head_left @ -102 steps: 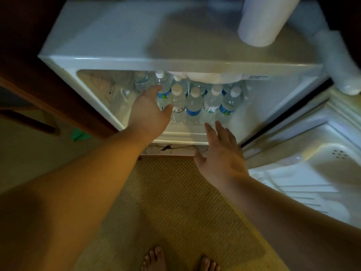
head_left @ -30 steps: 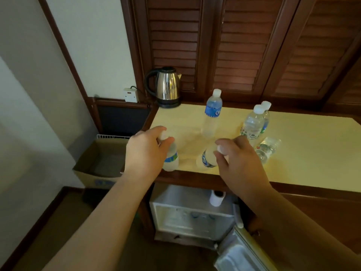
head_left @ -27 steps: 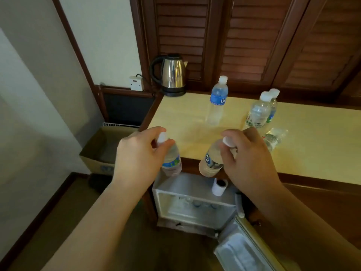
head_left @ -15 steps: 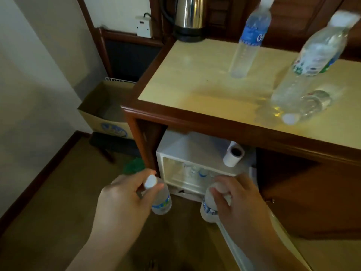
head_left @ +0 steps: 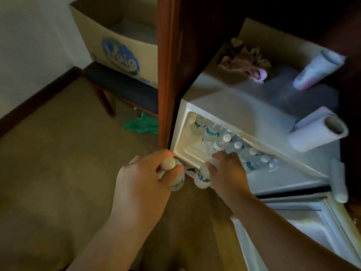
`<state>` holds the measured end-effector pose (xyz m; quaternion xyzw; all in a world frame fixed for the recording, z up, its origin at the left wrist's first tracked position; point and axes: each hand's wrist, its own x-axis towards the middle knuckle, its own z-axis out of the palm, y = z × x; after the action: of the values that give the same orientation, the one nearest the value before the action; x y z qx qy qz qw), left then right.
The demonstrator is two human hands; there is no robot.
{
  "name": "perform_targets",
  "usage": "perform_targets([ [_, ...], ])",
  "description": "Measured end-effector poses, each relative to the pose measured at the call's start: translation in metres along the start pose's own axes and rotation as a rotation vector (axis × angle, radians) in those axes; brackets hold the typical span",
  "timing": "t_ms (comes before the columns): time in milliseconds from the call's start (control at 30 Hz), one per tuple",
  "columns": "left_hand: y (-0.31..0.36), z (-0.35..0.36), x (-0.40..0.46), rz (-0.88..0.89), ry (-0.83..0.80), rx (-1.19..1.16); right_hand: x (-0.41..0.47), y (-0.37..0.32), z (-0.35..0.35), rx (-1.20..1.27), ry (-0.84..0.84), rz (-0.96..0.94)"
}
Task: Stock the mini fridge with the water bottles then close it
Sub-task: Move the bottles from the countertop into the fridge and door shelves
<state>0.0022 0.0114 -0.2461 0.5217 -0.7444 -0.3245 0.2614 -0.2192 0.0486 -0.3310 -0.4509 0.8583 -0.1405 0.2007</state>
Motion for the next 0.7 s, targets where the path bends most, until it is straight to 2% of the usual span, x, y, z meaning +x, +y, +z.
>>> perform_targets([
  [300, -0.096, 0.059, 0.010, -0.121, -0.082, 0.019, 0.123, 0.018, 0.083, -0.291, 0.081, -0.156],
  [433, -0.122, 0.077, 0.011, -0.133, -0.078, 0.005, 0.160, 0.030, 0.097, -0.425, 0.111, -0.191],
  [567, -0.140, 0.091, 0.013, -0.150, -0.116, 0.030, 0.181, 0.045, 0.101, -0.730, 0.160, -0.234],
  [700, -0.148, 0.103, 0.019, -0.118, -0.117, 0.036, 0.201, 0.045, 0.102, -0.818, 0.190, -0.231],
])
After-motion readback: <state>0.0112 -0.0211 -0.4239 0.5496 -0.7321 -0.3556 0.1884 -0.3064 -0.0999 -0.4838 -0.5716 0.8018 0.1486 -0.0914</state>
